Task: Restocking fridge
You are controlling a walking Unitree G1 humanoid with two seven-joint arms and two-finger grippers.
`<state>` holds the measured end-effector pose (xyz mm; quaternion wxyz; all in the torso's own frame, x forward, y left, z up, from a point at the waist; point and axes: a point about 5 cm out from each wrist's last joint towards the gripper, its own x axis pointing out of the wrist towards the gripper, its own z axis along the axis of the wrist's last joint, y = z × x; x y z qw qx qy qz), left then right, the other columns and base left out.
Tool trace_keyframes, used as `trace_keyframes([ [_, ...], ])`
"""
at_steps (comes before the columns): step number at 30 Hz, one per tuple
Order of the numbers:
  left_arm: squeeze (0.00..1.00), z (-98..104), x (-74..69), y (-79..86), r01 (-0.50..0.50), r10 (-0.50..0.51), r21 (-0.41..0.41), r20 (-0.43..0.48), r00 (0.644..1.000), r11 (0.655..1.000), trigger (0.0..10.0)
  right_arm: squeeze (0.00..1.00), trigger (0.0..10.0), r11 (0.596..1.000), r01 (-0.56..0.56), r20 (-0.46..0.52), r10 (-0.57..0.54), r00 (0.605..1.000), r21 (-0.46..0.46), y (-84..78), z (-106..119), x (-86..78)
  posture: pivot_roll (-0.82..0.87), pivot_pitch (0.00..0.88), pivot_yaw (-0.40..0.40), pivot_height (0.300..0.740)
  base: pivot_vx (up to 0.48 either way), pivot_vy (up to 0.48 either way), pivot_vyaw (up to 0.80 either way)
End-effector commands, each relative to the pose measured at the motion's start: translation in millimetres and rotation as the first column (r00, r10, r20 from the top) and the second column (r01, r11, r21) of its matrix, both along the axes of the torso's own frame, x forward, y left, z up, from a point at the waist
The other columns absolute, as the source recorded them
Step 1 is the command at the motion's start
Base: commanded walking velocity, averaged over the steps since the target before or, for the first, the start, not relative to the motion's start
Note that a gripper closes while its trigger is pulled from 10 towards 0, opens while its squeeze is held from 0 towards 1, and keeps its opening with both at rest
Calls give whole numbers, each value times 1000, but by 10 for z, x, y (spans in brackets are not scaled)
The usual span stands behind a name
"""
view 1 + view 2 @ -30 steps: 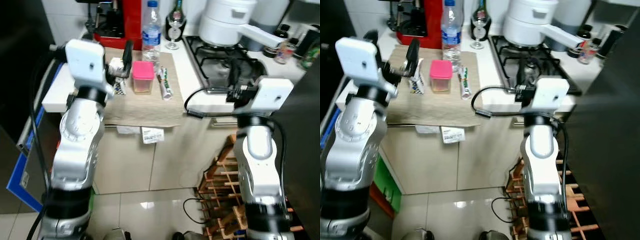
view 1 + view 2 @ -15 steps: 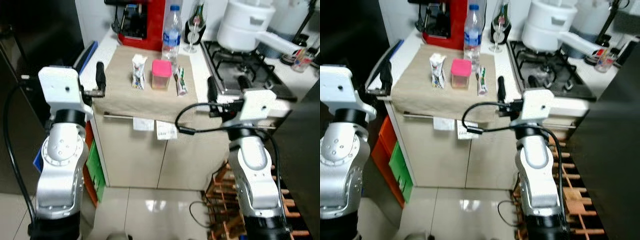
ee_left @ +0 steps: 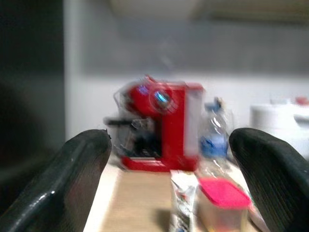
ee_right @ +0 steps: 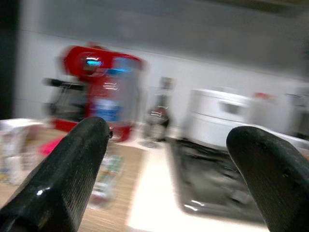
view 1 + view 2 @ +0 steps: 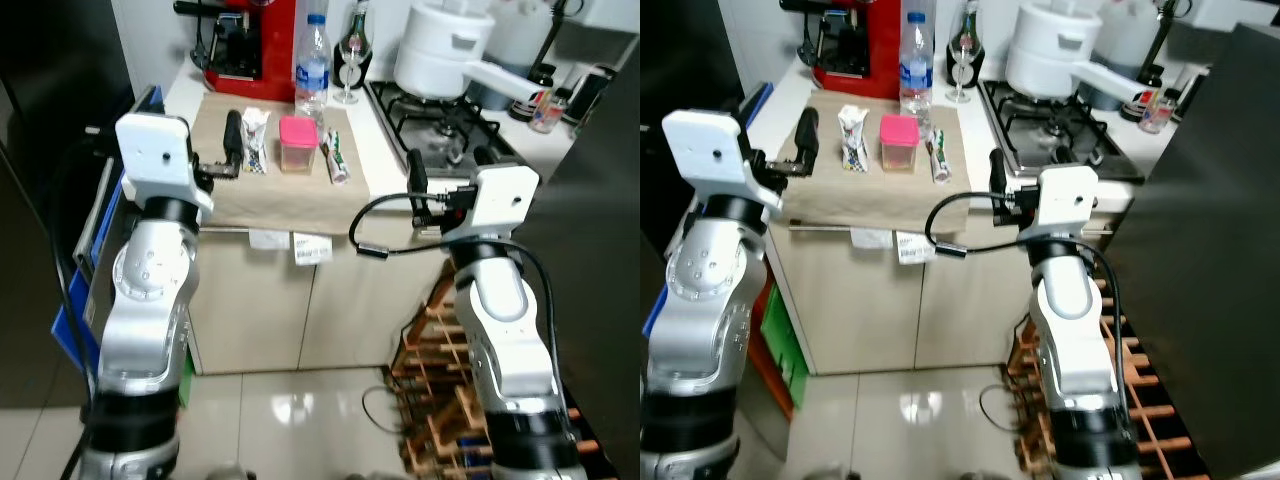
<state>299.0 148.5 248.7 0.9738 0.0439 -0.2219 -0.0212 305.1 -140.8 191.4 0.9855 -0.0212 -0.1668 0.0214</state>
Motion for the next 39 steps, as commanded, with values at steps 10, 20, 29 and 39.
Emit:
trace_keyframes([
  [10,0,29,48,41,-18,18,-6,24,1000,1000,10000,0,10000,1000,11,-1,-11,1000,-15,16,23,78,30,0,-68,740,480,0,0],
  [20,0,46,48,26,-3,3,5,40,999,1000,10000,0,10000,1000,6,8,-6,1000,-18,41,44,124,30,0,-68,740,480,0,0],
  [29,0,117,58,35,-7,7,6,67,998,1000,10000,0,10000,1000,-12,47,12,999,8,102,177,170,39,0,-65,740,480,0,0],
  [39,0,152,67,98,-52,51,1,84,995,999,10000,0,10000,985,-158,159,146,976,65,351,859,382,44,0,-60,740,96,0,0],
])
